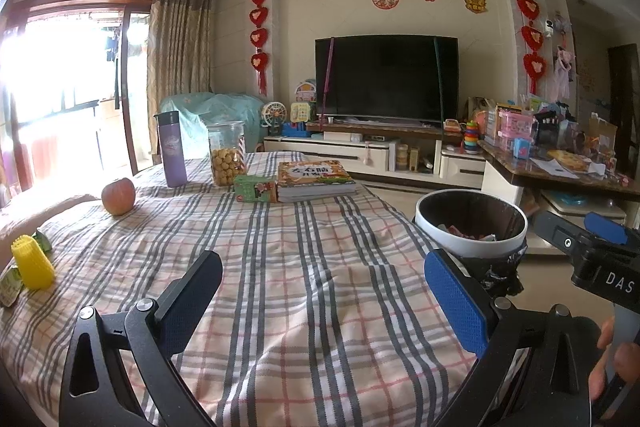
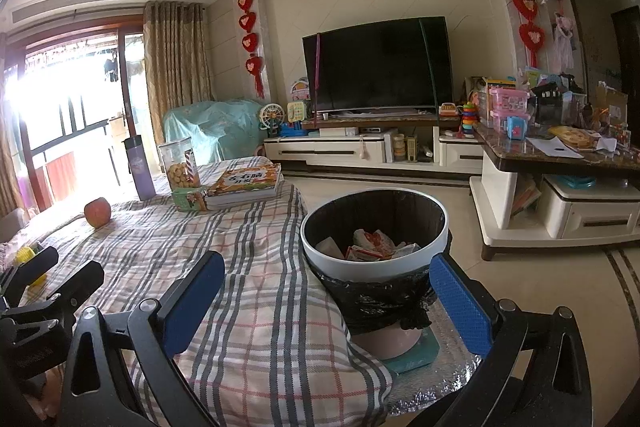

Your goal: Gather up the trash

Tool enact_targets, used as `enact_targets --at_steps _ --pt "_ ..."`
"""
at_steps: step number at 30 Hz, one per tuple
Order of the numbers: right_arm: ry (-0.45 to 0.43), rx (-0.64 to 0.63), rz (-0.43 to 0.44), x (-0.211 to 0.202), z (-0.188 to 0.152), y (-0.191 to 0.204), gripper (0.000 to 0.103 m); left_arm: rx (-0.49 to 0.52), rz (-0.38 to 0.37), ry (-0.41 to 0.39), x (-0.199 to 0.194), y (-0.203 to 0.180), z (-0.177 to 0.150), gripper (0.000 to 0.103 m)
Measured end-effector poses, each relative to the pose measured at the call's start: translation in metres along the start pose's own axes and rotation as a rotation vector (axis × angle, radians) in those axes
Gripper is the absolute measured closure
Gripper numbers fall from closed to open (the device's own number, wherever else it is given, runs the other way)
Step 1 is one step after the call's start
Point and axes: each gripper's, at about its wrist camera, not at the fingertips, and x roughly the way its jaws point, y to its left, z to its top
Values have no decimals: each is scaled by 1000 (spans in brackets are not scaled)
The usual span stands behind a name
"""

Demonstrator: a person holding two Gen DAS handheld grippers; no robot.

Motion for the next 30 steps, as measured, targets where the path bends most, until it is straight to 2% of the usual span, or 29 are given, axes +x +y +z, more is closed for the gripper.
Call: enact_targets --at_steps 30 --pt "4 7 18 3 1 18 0 -2 -1 15 5 2 -2 1"
